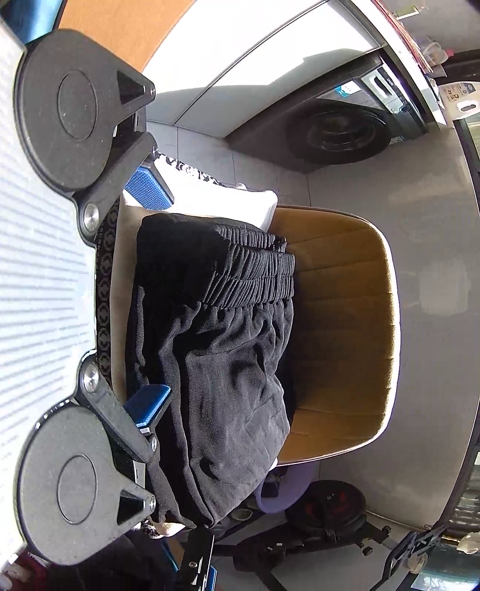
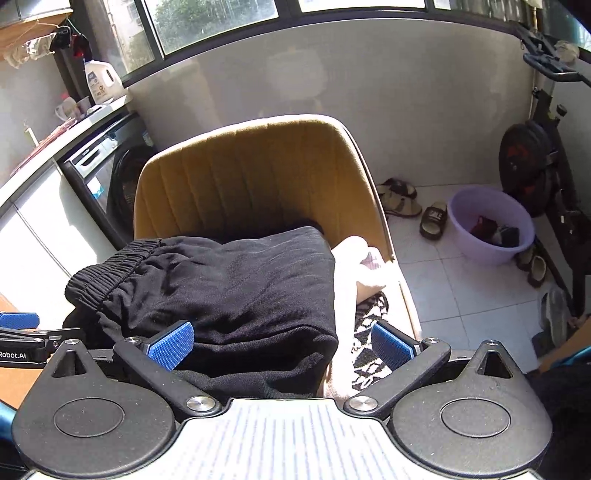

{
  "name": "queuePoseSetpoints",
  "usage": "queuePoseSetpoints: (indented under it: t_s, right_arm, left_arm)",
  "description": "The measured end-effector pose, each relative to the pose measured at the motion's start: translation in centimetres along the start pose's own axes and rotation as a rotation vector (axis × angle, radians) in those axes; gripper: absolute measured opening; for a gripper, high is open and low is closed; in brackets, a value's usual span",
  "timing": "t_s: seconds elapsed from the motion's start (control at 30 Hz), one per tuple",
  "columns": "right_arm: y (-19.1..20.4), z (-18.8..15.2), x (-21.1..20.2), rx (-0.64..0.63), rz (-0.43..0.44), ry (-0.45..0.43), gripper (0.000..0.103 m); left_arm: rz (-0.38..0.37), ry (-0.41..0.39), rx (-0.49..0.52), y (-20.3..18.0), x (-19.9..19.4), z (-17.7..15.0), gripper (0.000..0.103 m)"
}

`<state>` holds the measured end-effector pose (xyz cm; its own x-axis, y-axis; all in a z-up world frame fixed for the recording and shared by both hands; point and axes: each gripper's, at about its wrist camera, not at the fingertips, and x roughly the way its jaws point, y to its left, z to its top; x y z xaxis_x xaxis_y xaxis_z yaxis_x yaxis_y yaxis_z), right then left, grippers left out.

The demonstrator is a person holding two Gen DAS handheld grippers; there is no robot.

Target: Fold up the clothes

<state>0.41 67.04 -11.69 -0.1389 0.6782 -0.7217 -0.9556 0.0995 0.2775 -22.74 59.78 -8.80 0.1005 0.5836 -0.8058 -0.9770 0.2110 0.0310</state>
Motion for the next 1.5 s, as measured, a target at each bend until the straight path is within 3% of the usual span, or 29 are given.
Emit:
queuePoseSetpoints:
  t_s: [0.27, 0.43, 0.67, 0.87, 1.1, 1.5]
  right_arm:
    - [1.0, -1.8, -3.9, 0.04, -0.016, 0.024, 0.102]
    - [0.5, -4.5, -7.2, 0.106, -0.111, 0.038, 0.102]
    - [3.1, -10.4, -14.4, 0.141, -0.188, -0.007, 0.102]
    - [5.9, -15.4, -20.4, 0.12, -0.247, -0.038, 0.102]
    - [7.4, -18.8, -25.0, 0.093, -0.266, -0.024, 0.102]
    - [8.1, -23.6, -31.3, 0.07, -0.28, -0.009, 0.102]
  left_arm:
    - [0.048, -0.019, 0.074, -2.8, -3.9, -1.5, 0.103]
    - [0.058, -0.032, 0.124, -3.8, -5.7, -3.6, 0.103]
    - [-0.024, -0.015, 0.122, -2.5, -9.9, -8.7, 0.103]
    - [-0.047, -0.006, 0.158, -2.3, -13.8, -12.7, 0.103]
    - [-0.097, -0.016, 0.12, -2.4, -18.9, -15.4, 0.103]
    - [-0.052, 0.004, 0.031, -4.8, -23.5, -20.9, 0.103]
